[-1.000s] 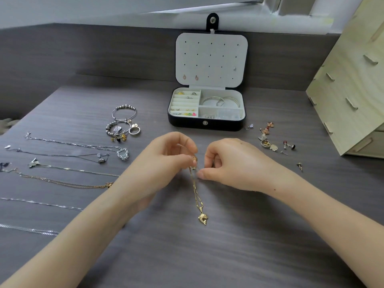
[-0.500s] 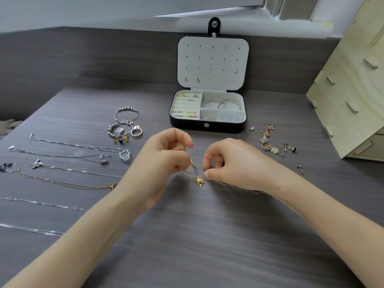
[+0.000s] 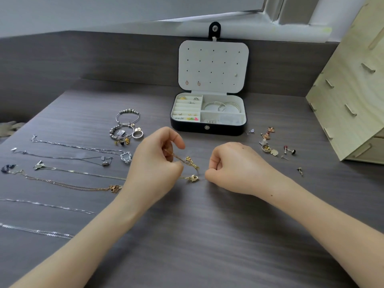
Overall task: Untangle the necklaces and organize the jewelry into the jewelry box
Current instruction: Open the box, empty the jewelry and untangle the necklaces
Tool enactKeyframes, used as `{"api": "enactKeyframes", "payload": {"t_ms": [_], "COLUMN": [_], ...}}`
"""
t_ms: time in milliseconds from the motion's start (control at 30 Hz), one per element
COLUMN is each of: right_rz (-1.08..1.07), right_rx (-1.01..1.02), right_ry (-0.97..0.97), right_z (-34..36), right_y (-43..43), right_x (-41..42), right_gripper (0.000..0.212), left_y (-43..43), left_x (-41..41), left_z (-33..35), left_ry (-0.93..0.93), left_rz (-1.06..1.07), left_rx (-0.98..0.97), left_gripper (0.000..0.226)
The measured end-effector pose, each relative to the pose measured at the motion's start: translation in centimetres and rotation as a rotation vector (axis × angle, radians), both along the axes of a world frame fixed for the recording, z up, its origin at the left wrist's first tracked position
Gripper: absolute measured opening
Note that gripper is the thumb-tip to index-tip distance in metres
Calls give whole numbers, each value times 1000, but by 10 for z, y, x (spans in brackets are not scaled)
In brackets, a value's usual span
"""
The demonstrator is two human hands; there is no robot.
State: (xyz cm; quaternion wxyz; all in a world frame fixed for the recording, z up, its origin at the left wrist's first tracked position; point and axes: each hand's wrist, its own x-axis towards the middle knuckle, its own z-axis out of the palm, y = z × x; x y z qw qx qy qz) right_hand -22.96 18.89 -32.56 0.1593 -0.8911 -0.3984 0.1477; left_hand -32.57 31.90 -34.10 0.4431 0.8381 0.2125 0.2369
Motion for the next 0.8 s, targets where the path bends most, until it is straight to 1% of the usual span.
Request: {"api": "enactKeyframes", "payload": {"t_ms": [67,100,133,200,267,367,467,567,800], "right_rz": [-3,-3,-4,-4,-1,-2,-4,-5,9], "right_rx": [3,5,7,9,7,8,7,2,-5], "right_ry": [-4,-2,1,7,11,10,12,24,39], "right_z": [-1,0,0,0,1,1,2,2,5], "right_y": [0,0,0,0,0,0,0,0,-2], "right_x": [0,0,0,0,1,1,2,2,2], "right_gripper": [9,9,9,10,10,11,12,11,9], "left_y": [-2,-3,-4,-4,-4,-6,-8,-6,-2], "left_x": [0,1,1,1,0,1,1,-1,-8], "left_z": [-1,-1,-1,0,2,9,15,20,35], "left_ry": [-20,-32,-32,-9,24,32,18,-55,-167], "left_rz": [27,33,35,18,-46,-126,-202,-242,-306], "left_rx": [60,63,50,4,-117,-418,-604,-678,-749], "left_gripper": [26,20,19,32,46,48,49,47,43]}}
